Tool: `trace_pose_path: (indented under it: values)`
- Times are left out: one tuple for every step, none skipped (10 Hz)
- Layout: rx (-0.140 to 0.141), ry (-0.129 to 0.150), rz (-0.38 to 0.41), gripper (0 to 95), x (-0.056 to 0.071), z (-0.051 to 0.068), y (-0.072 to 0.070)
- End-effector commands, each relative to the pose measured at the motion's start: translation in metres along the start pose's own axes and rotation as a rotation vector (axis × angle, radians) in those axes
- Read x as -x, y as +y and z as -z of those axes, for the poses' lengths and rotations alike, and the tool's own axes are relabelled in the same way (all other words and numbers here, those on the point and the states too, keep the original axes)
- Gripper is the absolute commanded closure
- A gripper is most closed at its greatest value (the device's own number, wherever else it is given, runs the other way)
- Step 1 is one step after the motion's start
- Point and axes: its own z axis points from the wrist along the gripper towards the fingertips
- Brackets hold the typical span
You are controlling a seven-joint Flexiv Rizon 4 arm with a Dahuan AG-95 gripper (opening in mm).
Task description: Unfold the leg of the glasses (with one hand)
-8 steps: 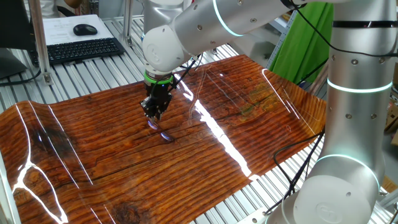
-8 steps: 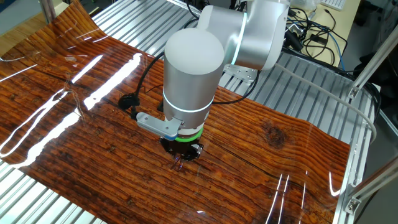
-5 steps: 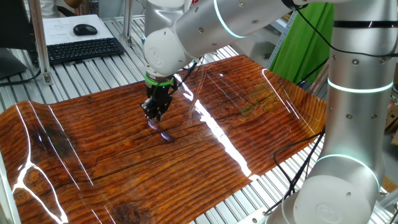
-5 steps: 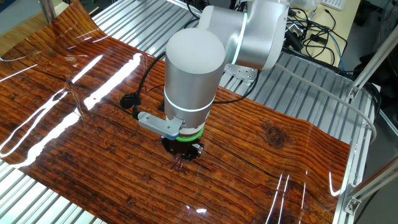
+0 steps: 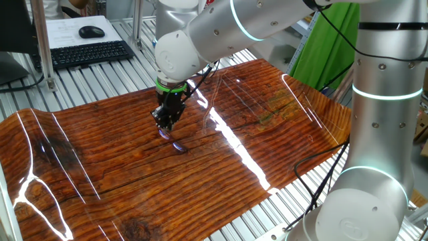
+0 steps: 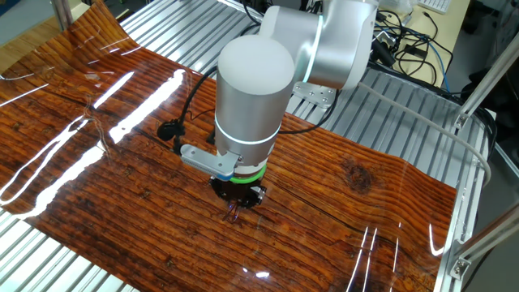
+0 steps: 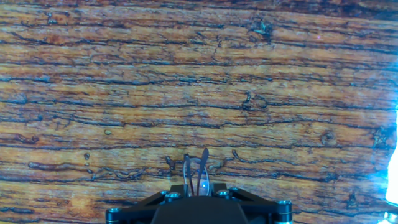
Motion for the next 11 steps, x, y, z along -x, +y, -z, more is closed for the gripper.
trace_pose_path:
  values:
    - [0.001,-0.001,0.003,95.0,-0.001,0.000,0.000]
    - [0.001,-0.001,0.002,95.0,-0.001,0.000,0.000]
    - [0.000,-0.001,0.001,95.0,-0.001,0.000,0.000]
    - [0.001,0.000,-0.002,95.0,-0.001,0.001,0.000]
    - [0.003,0.003,-0.015,95.0,0.000,0.004,0.002]
    - [0.007,0.005,-0.020,95.0,0.001,0.006,0.002]
    - [0.010,0.009,-0.026,95.0,0.004,0.014,0.004]
    - [0.010,0.012,-0.027,95.0,0.005,0.020,0.004]
    - [0.013,0.013,-0.038,95.0,0.005,0.027,0.003]
    - [0.022,0.014,-0.046,95.0,0.006,0.035,0.003]
    - [0.028,0.014,-0.053,95.0,0.007,0.041,0.003]
